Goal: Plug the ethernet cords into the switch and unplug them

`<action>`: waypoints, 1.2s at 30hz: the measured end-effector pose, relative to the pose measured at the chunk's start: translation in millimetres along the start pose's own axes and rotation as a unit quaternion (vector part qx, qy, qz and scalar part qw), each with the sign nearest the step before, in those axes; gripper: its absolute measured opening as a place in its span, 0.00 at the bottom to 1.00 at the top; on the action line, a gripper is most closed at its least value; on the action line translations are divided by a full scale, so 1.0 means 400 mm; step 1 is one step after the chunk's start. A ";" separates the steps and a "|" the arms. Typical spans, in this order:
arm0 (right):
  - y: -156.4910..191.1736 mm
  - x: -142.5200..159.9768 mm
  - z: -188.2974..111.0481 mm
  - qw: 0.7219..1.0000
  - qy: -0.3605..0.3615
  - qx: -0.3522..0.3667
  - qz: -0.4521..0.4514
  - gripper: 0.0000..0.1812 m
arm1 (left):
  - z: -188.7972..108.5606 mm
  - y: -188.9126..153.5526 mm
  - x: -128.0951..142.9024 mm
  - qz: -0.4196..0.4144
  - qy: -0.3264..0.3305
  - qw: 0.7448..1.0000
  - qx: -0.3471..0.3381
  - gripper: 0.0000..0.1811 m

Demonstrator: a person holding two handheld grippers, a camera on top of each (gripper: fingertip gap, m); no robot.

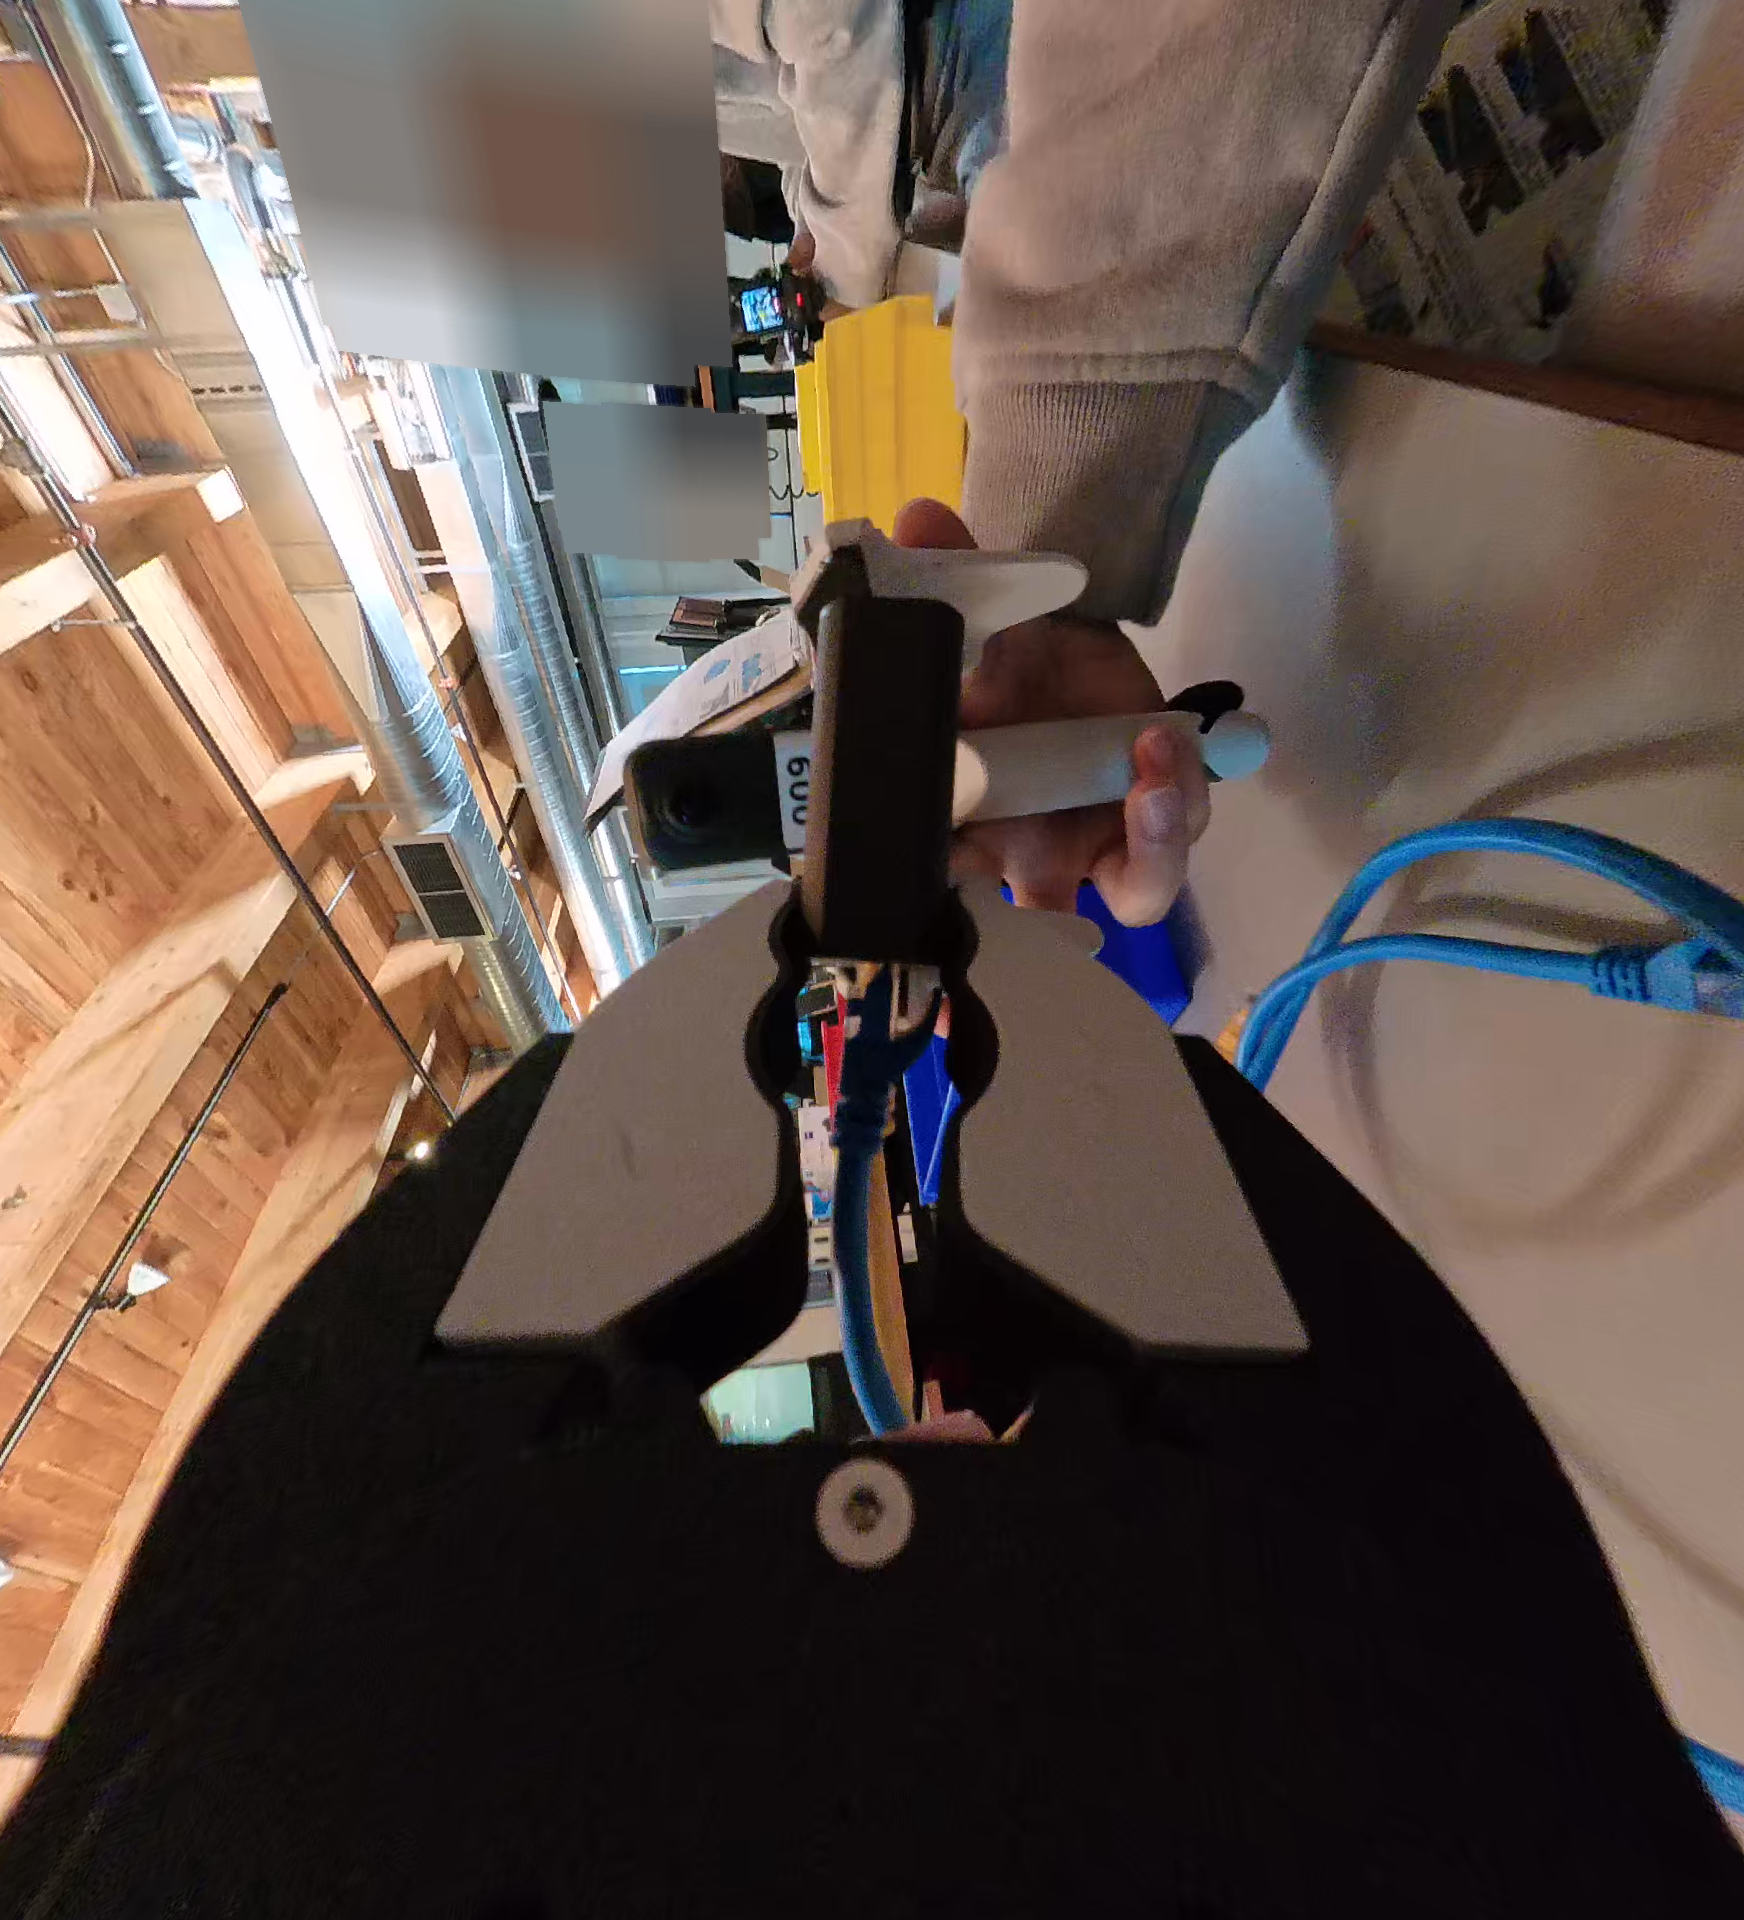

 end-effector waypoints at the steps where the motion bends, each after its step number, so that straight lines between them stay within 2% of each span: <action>1: -0.013 0.005 0.001 1.000 0.015 0.018 -0.014 0.40 | -0.001 -0.001 0.006 -0.001 0.004 1.000 -0.001 0.13; 3: -0.035 0.009 0.000 0.997 0.033 0.047 -0.043 0.34 | -0.006 0.000 0.016 -0.007 0.010 1.000 -0.003 0.13; 6: -0.054 0.015 0.000 0.995 0.052 0.065 -0.056 0.34 | -0.016 -0.002 0.034 -0.001 0.020 1.000 0.000 0.13; 10: -0.101 0.011 -0.006 0.984 0.079 0.130 -0.092 0.34 | -0.035 0.000 0.087 0.004 0.063 0.998 -0.003 0.13; 12: -0.122 0.002 -0.014 0.975 0.084 0.167 -0.119 0.34 | -0.045 0.013 0.122 -0.022 0.102 0.994 -0.017 0.14; 14: -0.133 -0.001 -0.024 0.969 0.095 0.190 -0.127 0.34 | -0.061 0.034 0.154 -0.058 0.140 0.987 -0.046 0.24; 16: -0.157 -0.019 -0.042 0.953 0.098 0.243 -0.149 0.34 | -0.088 0.049 0.186 -0.159 0.187 0.966 -0.084 0.30; 17: -0.171 -0.026 -0.050 0.944 0.105 0.271 -0.159 0.34 | -0.105 0.049 0.201 -0.240 0.213 0.941 -0.108 0.33; 18: -0.192 -0.037 -0.062 0.926 0.112 0.315 -0.175 0.34 | -0.120 0.041 0.213 -0.335 0.236 0.903 -0.127 0.36; 19: -0.209 -0.041 -0.069 0.910 0.123 0.347 -0.188 0.34 | -0.131 0.025 0.218 -0.438 0.252 0.852 -0.138 0.40; 20: -0.223 -0.043 -0.072 0.895 0.132 0.374 -0.202 0.34 | -0.137 0.008 0.216 -0.538 0.259 0.789 -0.145 0.44; 22: -0.251 -0.038 -0.074 0.866 0.150 0.422 -0.224 0.34 | -0.135 -0.024 0.208 -0.708 0.255 0.642 -0.148 0.47; 25: -0.284 -0.022 -0.062 0.831 0.160 0.477 -0.240 0.34 | -0.124 -0.012 0.212 -0.878 0.168 0.415 -0.171 0.44; 26: -0.291 -0.018 -0.056 0.823 0.153 0.491 -0.242 0.34 | -0.123 -0.010 0.220 -0.908 0.139 0.355 -0.171 0.40; 27: -0.297 -0.015 -0.052 0.815 0.146 0.505 -0.243 0.34 | -0.119 -0.013 0.227 -0.927 0.119 0.314 -0.165 0.36; 30: -0.305 0.008 -0.022 0.803 0.167 0.510 -0.259 0.34 | -0.110 -0.021 0.230 -0.959 0.073 0.237 -0.140 0.27; 32: -0.309 0.022 -0.003 0.800 0.186 0.505 -0.266 0.34 | -0.106 -0.019 0.223 -0.971 0.042 0.201 -0.121 0.17; 34: -0.312 0.035 0.004 0.821 0.188 0.482 -0.241 0.34 | -0.115 -0.025 0.218 -0.974 0.038 0.196 -0.103 0.14; 36: -0.288 0.027 0.022 0.852 0.193 0.424 -0.241 0.34 | -0.138 -0.058 0.224 -0.970 0.100 0.210 -0.068 0.13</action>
Point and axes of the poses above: each gripper's, where its closed fingertips meet, z out along the fingers, x out of its underside, y = z × x across the jaws, the point moved 1 cm from there along -z, back along the fingers, and after that the axes turned 11 degrees about -x, right-handed, at the moved point
